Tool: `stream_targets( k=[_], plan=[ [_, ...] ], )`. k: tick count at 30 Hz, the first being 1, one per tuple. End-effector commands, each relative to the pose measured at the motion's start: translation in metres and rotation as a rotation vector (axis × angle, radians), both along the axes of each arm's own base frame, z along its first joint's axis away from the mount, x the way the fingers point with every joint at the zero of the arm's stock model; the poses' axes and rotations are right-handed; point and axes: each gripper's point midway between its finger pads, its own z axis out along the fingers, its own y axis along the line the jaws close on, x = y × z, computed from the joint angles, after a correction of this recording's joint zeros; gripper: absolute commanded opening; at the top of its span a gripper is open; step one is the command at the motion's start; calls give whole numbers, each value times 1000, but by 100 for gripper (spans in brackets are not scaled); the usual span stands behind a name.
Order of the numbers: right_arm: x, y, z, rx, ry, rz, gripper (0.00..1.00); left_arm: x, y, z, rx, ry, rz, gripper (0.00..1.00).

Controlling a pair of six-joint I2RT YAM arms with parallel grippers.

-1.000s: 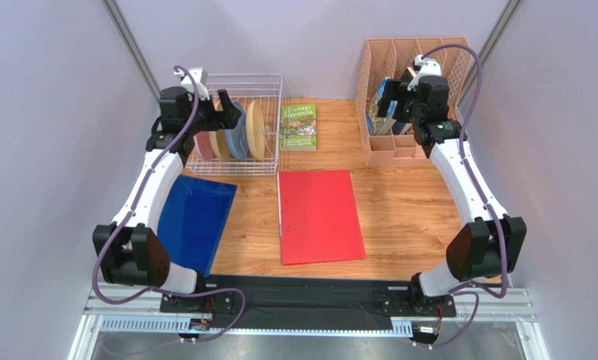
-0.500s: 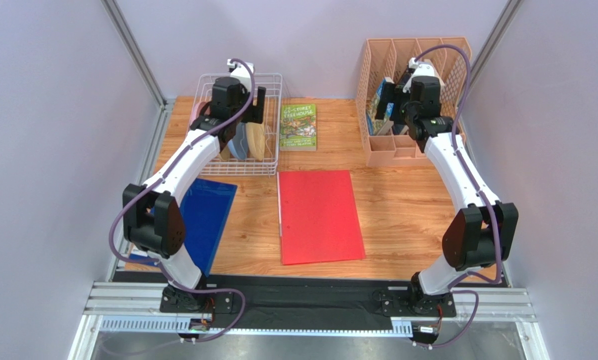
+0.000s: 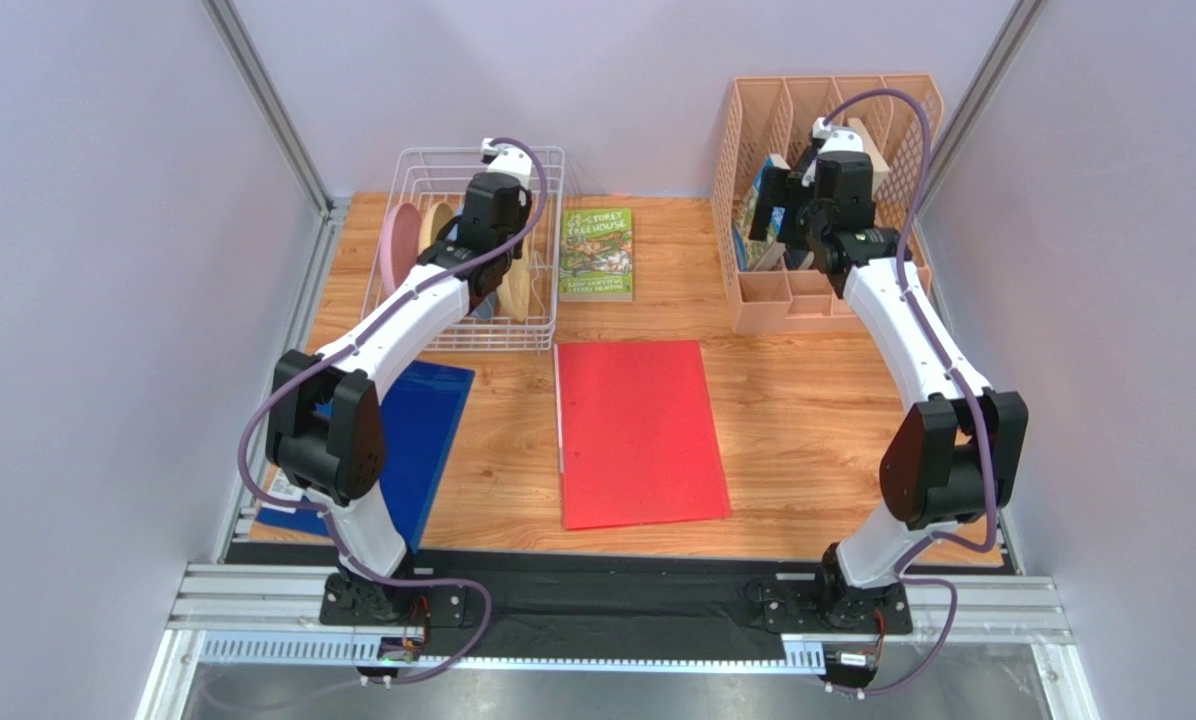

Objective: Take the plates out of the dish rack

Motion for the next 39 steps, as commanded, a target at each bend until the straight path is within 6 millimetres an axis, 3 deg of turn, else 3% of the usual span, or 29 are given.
stream_targets(
  k=[1, 6, 11, 12, 19, 27, 39],
  plan=[
    [8, -4, 13, -5, -21, -27, 100, 2, 4, -9, 36, -1, 54, 45],
    [10, -5, 10, -9, -6, -33, 100, 1, 4, -19, 47, 8, 75, 31],
    [11, -3, 6, -7, 6, -31, 100, 0, 2, -26, 61, 21, 73, 2],
    [11, -3, 6, -6, 6, -29, 100, 2, 1, -26, 66, 23, 74, 0],
    [13, 3, 2, 14, 22, -9, 100, 5, 8, -4, 123, -53, 182, 0],
    [12, 4, -1, 25, 38, -8, 100, 3, 16, 46, 247, -172, 369, 0],
    [10, 8, 0, 42, 44, 5, 100, -6, 3, 93, 381, -261, 444, 0]
  ],
)
